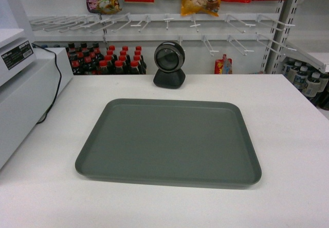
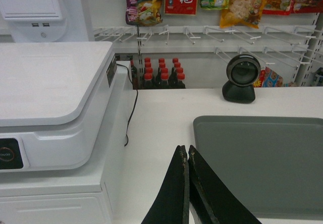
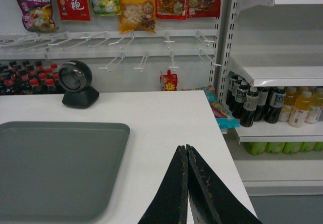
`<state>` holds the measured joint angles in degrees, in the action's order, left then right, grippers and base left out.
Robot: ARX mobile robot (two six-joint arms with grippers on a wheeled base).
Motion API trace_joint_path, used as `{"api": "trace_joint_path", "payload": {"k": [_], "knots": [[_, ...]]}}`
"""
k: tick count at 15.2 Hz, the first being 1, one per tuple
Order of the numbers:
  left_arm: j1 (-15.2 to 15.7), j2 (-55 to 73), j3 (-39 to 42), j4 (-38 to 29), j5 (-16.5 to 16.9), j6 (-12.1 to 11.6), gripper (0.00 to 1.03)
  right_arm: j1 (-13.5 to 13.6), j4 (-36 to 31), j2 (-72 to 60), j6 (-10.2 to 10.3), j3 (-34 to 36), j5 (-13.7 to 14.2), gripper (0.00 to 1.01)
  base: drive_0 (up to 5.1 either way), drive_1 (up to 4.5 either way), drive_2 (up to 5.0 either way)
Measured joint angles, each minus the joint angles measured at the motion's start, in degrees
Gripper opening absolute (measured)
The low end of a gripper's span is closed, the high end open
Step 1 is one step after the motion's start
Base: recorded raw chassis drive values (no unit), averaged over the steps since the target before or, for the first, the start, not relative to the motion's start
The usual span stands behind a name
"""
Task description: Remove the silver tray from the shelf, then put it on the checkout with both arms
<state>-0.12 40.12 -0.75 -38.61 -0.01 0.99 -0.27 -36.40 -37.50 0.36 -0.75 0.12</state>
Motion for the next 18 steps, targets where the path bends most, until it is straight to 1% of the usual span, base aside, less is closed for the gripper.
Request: {"api": "trace_joint_path", "payload": {"k": [9, 14, 18], "knots": [[0.00, -18.99, 0.13, 17.59, 0.00, 0.00, 0.01, 0.00, 16.81, 17.94, 0.00, 0.04, 0.00, 0.02, 0.0, 0.00, 0.0], [0.00, -25.97, 0.15, 24.48, 0.00, 0.00, 0.01, 0.00, 23.28, 24.44, 0.00, 0.04, 0.00, 0.02, 0.0, 0.00, 0.0], [0.00, -29.86, 0.15, 28.35, 0.00, 0.00, 0.01, 0.00, 27.76, 28.37, 0.00, 0.04, 0.00, 0.02, 0.0, 0.00, 0.0]]}}
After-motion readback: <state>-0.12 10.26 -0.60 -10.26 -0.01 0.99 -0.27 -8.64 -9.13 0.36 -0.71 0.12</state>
